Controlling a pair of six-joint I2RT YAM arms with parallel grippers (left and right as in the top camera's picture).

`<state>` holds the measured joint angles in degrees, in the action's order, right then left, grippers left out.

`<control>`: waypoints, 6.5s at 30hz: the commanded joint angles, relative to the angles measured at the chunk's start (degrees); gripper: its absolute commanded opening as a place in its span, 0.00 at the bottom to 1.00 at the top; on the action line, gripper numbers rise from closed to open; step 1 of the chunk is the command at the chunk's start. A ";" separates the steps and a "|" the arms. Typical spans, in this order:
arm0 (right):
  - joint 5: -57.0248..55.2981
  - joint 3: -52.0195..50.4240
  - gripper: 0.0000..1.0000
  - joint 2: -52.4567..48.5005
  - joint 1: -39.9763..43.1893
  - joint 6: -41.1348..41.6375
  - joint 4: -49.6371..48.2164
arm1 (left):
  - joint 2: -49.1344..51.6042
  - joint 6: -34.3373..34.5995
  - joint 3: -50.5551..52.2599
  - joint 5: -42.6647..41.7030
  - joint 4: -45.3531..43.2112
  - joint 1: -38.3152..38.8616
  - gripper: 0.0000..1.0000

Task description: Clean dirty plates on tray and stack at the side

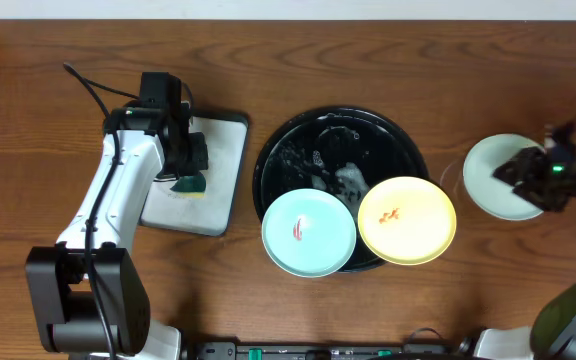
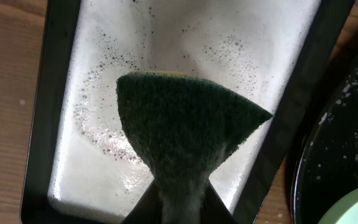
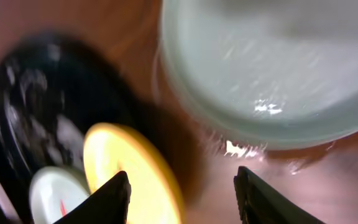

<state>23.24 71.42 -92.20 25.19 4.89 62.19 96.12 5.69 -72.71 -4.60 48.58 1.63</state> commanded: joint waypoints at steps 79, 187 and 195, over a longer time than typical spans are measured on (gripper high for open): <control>-14.43 -11.85 0.01 -12.72 -35.04 11.80 -39.26 | 8.46 -0.50 13.97 -1.01 -20.46 -0.28 0.07; -14.88 -11.85 0.01 -12.70 -36.70 4.44 -35.63 | 26.32 36.24 -2.91 -7.37 -31.01 33.66 0.08; -15.56 -11.85 0.01 -12.70 -36.70 4.44 -35.58 | 26.29 29.88 -2.93 -3.13 -28.06 27.28 0.07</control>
<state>9.04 59.46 -104.53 -10.37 11.07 26.09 119.09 38.70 -77.82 -16.40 18.11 31.66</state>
